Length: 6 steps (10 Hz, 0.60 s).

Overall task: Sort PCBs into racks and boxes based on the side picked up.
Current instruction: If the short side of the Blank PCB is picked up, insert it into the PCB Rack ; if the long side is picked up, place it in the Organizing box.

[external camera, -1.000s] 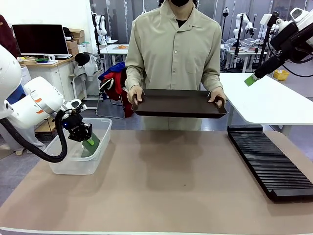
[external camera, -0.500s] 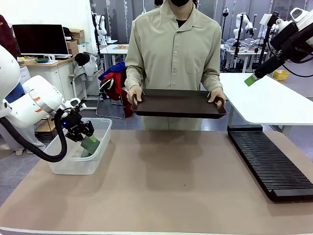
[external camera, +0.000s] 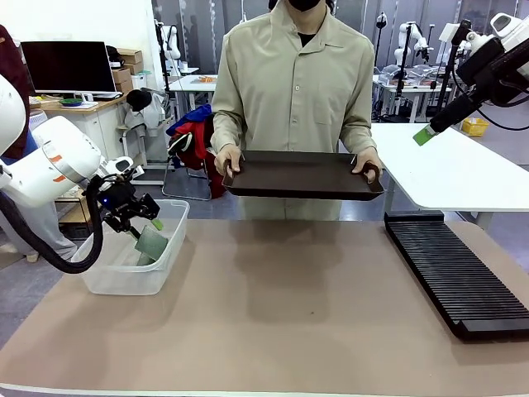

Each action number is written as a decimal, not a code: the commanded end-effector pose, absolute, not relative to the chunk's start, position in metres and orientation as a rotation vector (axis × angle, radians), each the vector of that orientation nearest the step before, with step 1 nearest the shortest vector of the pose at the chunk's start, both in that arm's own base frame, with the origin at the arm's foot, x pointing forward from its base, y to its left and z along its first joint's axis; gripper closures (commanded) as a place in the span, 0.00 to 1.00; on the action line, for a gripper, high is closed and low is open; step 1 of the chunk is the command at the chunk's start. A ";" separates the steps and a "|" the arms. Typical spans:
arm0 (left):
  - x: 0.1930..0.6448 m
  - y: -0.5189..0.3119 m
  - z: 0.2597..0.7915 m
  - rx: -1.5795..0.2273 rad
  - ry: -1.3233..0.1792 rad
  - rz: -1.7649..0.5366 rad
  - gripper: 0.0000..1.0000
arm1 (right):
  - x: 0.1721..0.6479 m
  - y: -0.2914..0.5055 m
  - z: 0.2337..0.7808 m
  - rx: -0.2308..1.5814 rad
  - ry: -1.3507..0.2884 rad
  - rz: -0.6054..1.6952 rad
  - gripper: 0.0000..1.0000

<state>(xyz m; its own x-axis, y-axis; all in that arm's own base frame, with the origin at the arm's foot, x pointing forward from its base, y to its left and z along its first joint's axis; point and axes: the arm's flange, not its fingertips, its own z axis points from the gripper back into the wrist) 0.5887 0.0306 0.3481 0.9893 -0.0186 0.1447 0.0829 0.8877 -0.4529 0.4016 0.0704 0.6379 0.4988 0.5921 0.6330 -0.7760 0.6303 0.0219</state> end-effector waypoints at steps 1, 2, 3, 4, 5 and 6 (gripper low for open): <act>0.578 0.028 0.352 -0.448 -0.131 -0.066 0.00 | 0.401 0.070 0.637 0.342 -0.631 0.849 0.00; 0.575 0.027 0.356 -0.432 -0.136 -0.069 0.00 | 0.401 0.070 0.637 0.342 -0.631 0.849 0.00; 0.573 0.027 0.359 -0.417 -0.142 -0.075 0.00 | 0.401 0.070 0.637 0.342 -0.631 0.849 0.00; 0.572 0.026 0.363 -0.415 -0.155 -0.076 0.00 | 0.401 0.070 0.637 0.342 -0.631 0.849 0.00; 0.571 0.025 0.366 -0.433 -0.162 -0.063 0.00 | 0.401 0.070 0.637 0.342 -0.631 0.849 0.00; 0.580 0.030 0.361 -0.443 -0.145 -0.081 0.00 | 0.401 0.070 0.637 0.342 -0.631 0.849 0.00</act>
<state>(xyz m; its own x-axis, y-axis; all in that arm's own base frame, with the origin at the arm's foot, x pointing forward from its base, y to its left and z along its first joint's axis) 0.5790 0.0298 0.3665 0.9854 -0.0439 0.1645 0.1102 0.9009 -0.4198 0.4016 0.0704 0.6379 0.4988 0.5921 0.6330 -0.7760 0.6303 0.0219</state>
